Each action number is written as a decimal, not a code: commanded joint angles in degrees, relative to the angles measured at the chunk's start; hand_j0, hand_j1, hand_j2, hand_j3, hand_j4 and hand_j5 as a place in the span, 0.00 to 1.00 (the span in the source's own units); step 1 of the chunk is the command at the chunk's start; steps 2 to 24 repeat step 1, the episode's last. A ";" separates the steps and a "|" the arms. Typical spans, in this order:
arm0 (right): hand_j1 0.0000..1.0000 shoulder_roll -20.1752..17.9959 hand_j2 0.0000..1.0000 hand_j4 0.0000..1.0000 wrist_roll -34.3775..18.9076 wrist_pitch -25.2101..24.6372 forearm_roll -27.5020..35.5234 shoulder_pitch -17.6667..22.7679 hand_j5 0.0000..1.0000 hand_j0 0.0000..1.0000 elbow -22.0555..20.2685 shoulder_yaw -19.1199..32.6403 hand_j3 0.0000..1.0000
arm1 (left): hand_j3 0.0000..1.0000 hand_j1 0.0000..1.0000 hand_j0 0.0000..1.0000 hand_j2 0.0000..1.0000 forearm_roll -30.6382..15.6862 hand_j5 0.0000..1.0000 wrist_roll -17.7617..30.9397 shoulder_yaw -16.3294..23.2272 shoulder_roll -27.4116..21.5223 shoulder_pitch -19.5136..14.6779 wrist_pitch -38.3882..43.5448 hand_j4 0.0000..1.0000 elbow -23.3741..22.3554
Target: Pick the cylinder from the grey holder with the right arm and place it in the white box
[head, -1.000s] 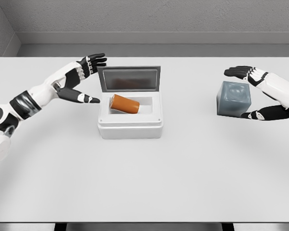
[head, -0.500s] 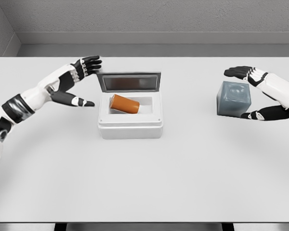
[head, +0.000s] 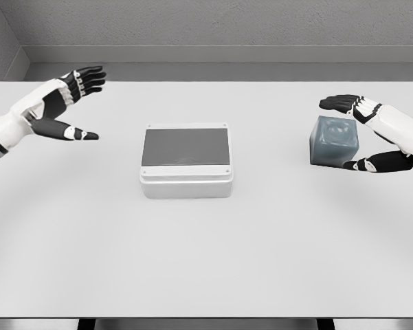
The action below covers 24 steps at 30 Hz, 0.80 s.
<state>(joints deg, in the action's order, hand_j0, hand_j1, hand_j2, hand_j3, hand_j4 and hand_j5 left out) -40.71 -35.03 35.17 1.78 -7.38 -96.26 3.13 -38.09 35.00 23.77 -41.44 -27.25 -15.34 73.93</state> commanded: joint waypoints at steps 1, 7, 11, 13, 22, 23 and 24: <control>1.00 0.02 1.00 1.00 0.03 -0.17 0.42 0.00 1.00 1.00 -0.07 0.03 1.00 | 1.00 1.00 1.00 1.00 -0.41 1.00 0.00 -0.12 -0.66 0.00 0.04 1.00 -0.01; 1.00 0.02 1.00 1.00 0.03 -0.17 0.42 0.00 1.00 1.00 -0.07 0.03 1.00 | 1.00 1.00 1.00 1.00 -0.41 1.00 0.00 -0.12 -0.66 0.00 0.04 1.00 -0.01; 1.00 0.02 1.00 1.00 0.03 -0.17 0.42 0.00 1.00 1.00 -0.07 0.03 1.00 | 1.00 1.00 1.00 1.00 -0.41 1.00 0.00 -0.12 -0.66 0.00 0.04 1.00 -0.01; 1.00 0.02 1.00 1.00 0.03 -0.17 0.42 0.00 1.00 1.00 -0.07 0.03 1.00 | 1.00 1.00 1.00 1.00 -0.41 1.00 0.00 -0.12 -0.66 0.00 0.04 1.00 -0.01; 1.00 0.02 1.00 1.00 0.03 -0.17 0.42 0.00 1.00 1.00 -0.07 0.03 1.00 | 1.00 1.00 1.00 1.00 -0.41 1.00 0.00 -0.12 -0.66 0.00 0.04 1.00 -0.01; 1.00 0.02 1.00 1.00 0.03 -0.17 0.42 0.00 1.00 1.00 -0.07 0.03 1.00 | 1.00 1.00 1.00 1.00 -0.41 1.00 0.00 -0.12 -0.66 0.00 0.04 1.00 -0.01; 1.00 0.02 1.00 1.00 0.03 -0.17 0.42 0.00 1.00 1.00 -0.07 0.03 1.00 | 1.00 1.00 1.00 1.00 -0.41 1.00 0.00 -0.12 -0.66 0.00 0.04 1.00 -0.01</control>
